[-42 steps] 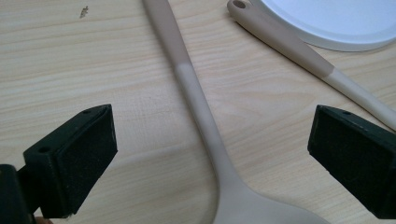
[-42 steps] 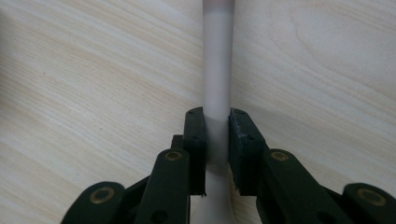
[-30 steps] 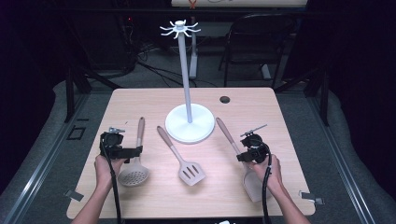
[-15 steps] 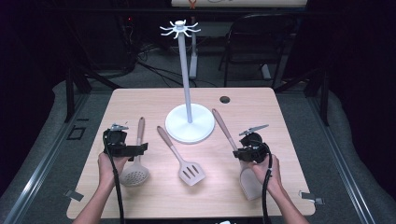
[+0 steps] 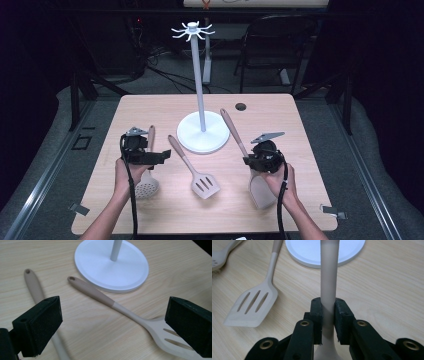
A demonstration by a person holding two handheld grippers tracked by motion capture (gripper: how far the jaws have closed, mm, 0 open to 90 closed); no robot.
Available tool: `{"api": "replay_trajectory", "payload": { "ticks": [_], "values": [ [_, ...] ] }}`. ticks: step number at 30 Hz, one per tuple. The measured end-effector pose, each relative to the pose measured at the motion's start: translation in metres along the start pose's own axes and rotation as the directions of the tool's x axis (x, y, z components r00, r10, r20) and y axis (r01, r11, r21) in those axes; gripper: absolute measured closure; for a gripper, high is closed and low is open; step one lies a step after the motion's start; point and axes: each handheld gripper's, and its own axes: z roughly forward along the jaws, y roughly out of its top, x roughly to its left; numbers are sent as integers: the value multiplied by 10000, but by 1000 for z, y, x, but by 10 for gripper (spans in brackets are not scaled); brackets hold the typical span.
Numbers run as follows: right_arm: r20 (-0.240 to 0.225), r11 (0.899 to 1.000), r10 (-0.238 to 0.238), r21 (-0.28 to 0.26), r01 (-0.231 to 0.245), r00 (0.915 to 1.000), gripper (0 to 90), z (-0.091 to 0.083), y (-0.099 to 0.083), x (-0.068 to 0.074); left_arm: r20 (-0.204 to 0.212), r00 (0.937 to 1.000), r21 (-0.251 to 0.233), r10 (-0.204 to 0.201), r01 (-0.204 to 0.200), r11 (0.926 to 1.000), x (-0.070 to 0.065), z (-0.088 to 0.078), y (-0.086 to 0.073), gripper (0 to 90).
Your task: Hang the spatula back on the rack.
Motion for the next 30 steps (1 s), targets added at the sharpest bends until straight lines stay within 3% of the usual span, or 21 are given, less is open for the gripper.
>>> {"api": "replay_trajectory", "payload": {
  "ticks": [7, 12, 16, 25, 30],
  "values": [
    [41, 9995, -136, -293, 138, 9999, 786, -2, 6, 6, 379, 9991, -36, 169, -168, 9999, -15, 7, 8, 2],
    [6, 9984, -293, -494, 293, 9996, 786, 3, 17, 11, 845, 9952, 40, 501, -507, 9987, -30, 16, 20, 2],
    [-1, 9970, -287, -718, 286, 9996, 786, 3, 24, 11, 1116, 9927, -5, 452, -455, 9990, -37, 22, 28, 2],
    [-47, 9932, -302, -1128, 295, 9995, 786, 5, 27, 14, 1893, 9813, -170, 346, -320, 9993, -59, 43, 46, 24],
    [-33, 9920, -306, -1230, 299, 9995, 786, 6, 26, 15, 2220, 9727, -211, 675, -644, 9977, -73, 57, 50, 34]
  ]
}}
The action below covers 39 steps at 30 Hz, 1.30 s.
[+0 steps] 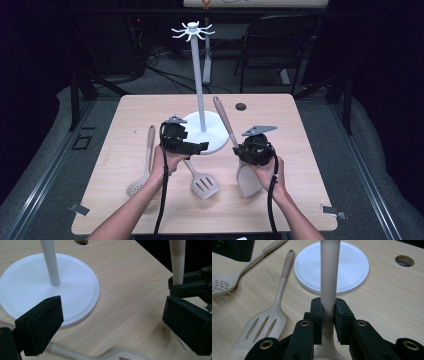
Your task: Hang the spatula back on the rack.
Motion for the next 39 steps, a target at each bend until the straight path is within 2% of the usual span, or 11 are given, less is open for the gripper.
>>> {"api": "replay_trajectory", "payload": {
  "ticks": [8, 10, 14, 17, 22, 28, 29, 30, 33, 37, 39],
  "values": [
    [3, 9999, -145, 38, 145, 9999, 786, 4, -1, 8, 720, 9970, -371, 269, -243, 9990, -20, 13, 10, 105],
    [9, 9997, -239, 65, 239, 9997, 786, 4, 0, 10, 964, 9945, -456, 401, -359, 9983, -23, 15, 12, 204],
    [31, 9994, -356, 17, 356, 9994, 786, 4, -1, 11, 1873, 9814, -976, 421, -240, 9949, -27, 25, 13, 345],
    [60, 9994, -346, -7, 346, 9994, 785, 5, -1, 11, 1990, 9791, -956, 433, -246, 9951, -30, 30, 13, 381],
    [146, 9988, -490, 45, 489, 9987, 785, 6, -2, 14, 2334, 9708, -995, 560, -334, 9945, -36, 39, 14, 547],
    [372, 9982, -592, 139, 587, 9976, 784, 8, -3, 17, 2480, 9685, -1065, 232, 35, 9943, -37, 46, 13, 710],
    [372, 9982, -592, 139, 587, 9976, 784, 8, -3, 17, 2680, 9634, -1097, 98, 204, 9938, -37, 46, 12, 710],
    [351, 9983, -586, 53, 585, 9977, 784, 7, -3, 17, 3292, 9439, -1056, -250, 631, 9924, -35, 45, 13, 757],
    [406, 9977, -668, -36, 670, 9969, 783, 4, -3, 18, 3197, 9475, -1148, 20, 366, 9927, -39, 41, 15, 772],
    [381, 9959, -713, -529, 733, 9967, 774, -2, -3, 19, 3225, 9459, -1346, 354, 88, 9909, -43, 34, 20, 776],
    [326, 9964, -663, -504, 679, 9973, 711, -2, -3, 19, 3202, 9465, -1415, 396, 65, 9899, -43, 33, 21, 776]
  ]
}}
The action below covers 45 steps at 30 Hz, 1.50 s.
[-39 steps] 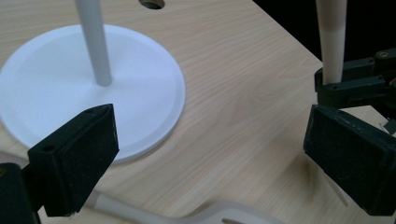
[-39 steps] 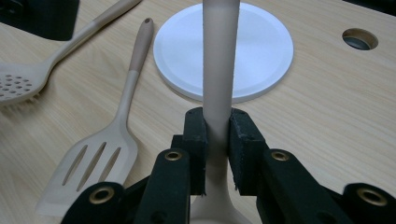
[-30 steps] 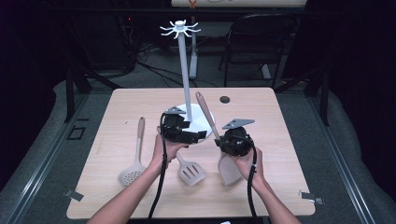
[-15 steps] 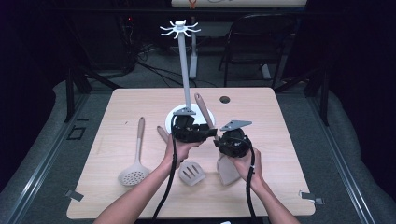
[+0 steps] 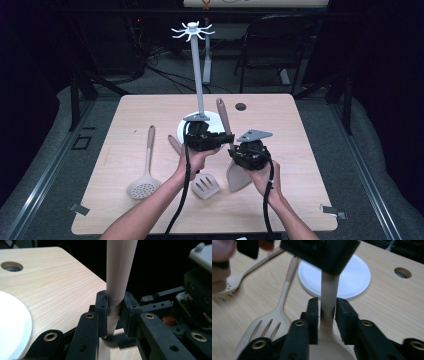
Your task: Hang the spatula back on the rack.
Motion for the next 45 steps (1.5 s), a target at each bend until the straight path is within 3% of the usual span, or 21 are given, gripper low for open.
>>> {"api": "replay_trajectory", "payload": {
  "ticks": [5, 11, 14, 18, 26, 38, 42, 45],
  "values": [
    [-152, 9978, -261, 600, 270, 9995, 677, 12, -8, 2, -11, 10000, -196, -32, 32, 9998, 4, -9, 6, 775],
    [-228, 9981, -414, 449, 424, 9989, 712, 15, -9, 4, 35, 10000, -196, -41, 42, 9998, 5, -12, 5, 764],
    [-148, 9982, -520, 306, 525, 9985, 747, 16, -8, 9, 327, 9993, -273, -166, 175, 9995, 5, -10, 3, 733],
    [-30, 9977, -642, 231, 643, 9979, 766, 18, -8, 11, 396, 9992, -303, 54, -42, 9995, 1, -7, 2, 715],
    [121, 9981, -588, 175, 586, 9982, 779, 15, -8, 8, 46, 9976, -208, 694, -693, 9974, -4, -4, 4, 726],
    [-187, 9965, -841, -39, 841, 9963, 793, 8, -4, 1, 303, 9954, 36, 914, -916, 9958, -1, -2, 5, 733],
    [-280, 9968, -777, -201, 772, 9966, 792, 8, -4, -2, -1, 9944, -143, 1054, -1054, 9943, -1, -2, 6, 759],
    [-272, 9966, -793, -237, 786, 9965, 787, 7, -4, -3, -276, 9958, -293, 877, -885, 9956, 2, -3, 6, 774]
  ]
}}
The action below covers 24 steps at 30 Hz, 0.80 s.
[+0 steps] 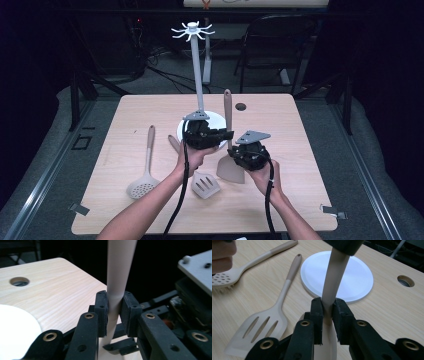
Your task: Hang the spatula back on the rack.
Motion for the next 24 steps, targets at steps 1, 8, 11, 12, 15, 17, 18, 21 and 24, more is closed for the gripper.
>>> {"api": "replay_trajectory", "payload": {
  "ticks": [1, 8, 11, 12, 15, 17, 18, 21, 24],
  "values": [
    [20, 10000, -26, -5, 26, 10000, 781, -1, 0, 0, -30, 9999, -47, -106, 106, 9999, 1, -1, 0, 776],
    [125, 9999, 16, -149, -14, 9999, 692, -6, 1, -2, -781, 9969, -8, 121, -122, 9999, -1, -3, 0, 777],
    [97, 9998, 136, -120, -135, 9999, 598, -10, -1, -5, -1092, 9939, -67, 158, -166, 9998, -1, -7, 4, 777],
    [97, 9998, 136, -120, -135, 9999, 598, -10, -1, -5, -1092, 9939, -67, 158, -166, 9998, -1, -7, 4, 777],
    [101, 9991, 413, 60, -414, 9991, 460, -12, -6, -10, -1425, 9896, -75, 201, -214, 9997, -1, -9, 8, 776],
    [186, 9987, 452, 246, -456, 9988, 382, -13, -10, -13, -1578, 9871, -66, 257, -271, 9996, 0, -11, 11, 776],
    [186, 9987, 452, 246, -456, 9988, 382, -13, -10, -13, -1709, 9848, -61, 307, -322, 9995, 0, -12, 12, 776],
    [395, 9966, 634, 502, -654, 9972, 256, -15, -15, -17, -1904, 9810, -88, 378, -402, 9992, 1, -14, 17, 776],
    [583, 9952, 786, 531, -817, 9952, 170, -17, -19, -21, -2131, 9762, -123, 398, -435, 9990, 1, -15, 22, 776]
  ]
}}
